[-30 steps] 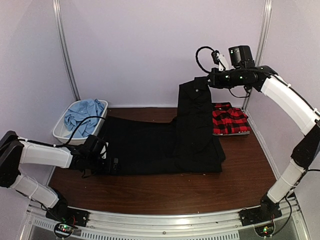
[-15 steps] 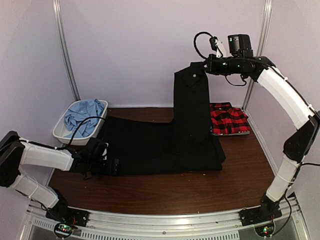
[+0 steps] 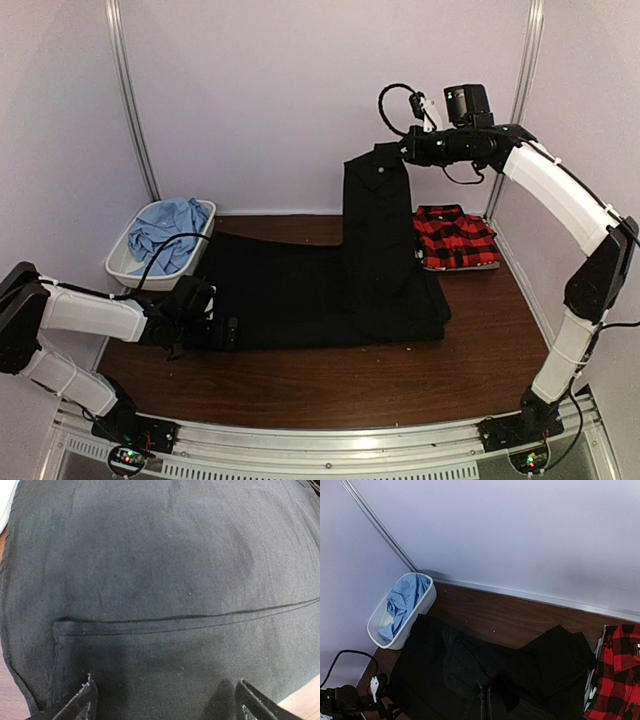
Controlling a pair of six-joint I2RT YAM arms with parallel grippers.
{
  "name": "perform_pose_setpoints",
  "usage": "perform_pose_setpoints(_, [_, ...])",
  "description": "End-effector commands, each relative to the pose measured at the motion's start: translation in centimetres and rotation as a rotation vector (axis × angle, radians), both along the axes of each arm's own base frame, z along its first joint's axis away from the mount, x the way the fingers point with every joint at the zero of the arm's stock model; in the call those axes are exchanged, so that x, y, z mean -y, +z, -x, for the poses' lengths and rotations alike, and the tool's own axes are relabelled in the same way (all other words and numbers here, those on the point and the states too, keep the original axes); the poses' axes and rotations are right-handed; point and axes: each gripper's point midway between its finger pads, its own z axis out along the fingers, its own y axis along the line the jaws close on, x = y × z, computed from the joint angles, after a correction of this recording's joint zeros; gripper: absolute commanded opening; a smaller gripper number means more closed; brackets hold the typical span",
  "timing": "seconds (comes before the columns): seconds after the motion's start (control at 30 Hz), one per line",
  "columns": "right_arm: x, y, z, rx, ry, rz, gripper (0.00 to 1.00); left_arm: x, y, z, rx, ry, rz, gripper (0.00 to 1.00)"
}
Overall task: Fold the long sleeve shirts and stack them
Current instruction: Fold the flattened shirt at the center of the board.
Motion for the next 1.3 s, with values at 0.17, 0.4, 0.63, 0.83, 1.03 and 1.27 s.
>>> perform_pose_setpoints(0.17, [-0.1, -3.7, 4.7, -0.083, 0.041, -0.095, 0.0, 1.1, 3.1, -1.3, 0.06, -0.031, 0.019, 0.98])
perform_pose_setpoints(0.4, [-2.5, -5.7, 10.3, -0.132, 0.107, -0.242, 0.0, 4.9, 9.1, -3.2, 0.171, -0.142, 0.15, 0.98])
perform_pose_setpoints(0.63, [-4.8, -6.6, 13.9, -0.165, 0.177, -0.385, 0.0, 11.4, 17.0, -2.5, 0.304, -0.404, 0.489, 0.98])
perform_pose_setpoints(0.83, [-6.3, -7.5, 15.3, -0.183, 0.212, -0.469, 0.0, 15.3, 20.2, -1.6, 0.34, -0.555, 0.642, 0.98])
perform_pose_setpoints(1.03, [-7.5, -8.9, 16.1, -0.209, 0.244, -0.475, 0.0, 18.2, 21.2, -0.6, 0.29, -0.648, 0.817, 0.95])
perform_pose_setpoints(1.27, [-8.7, -9.3, 17.0, -0.22, 0.285, -0.489, 0.0, 21.4, 20.7, -0.2, 0.27, -0.714, 0.903, 0.89])
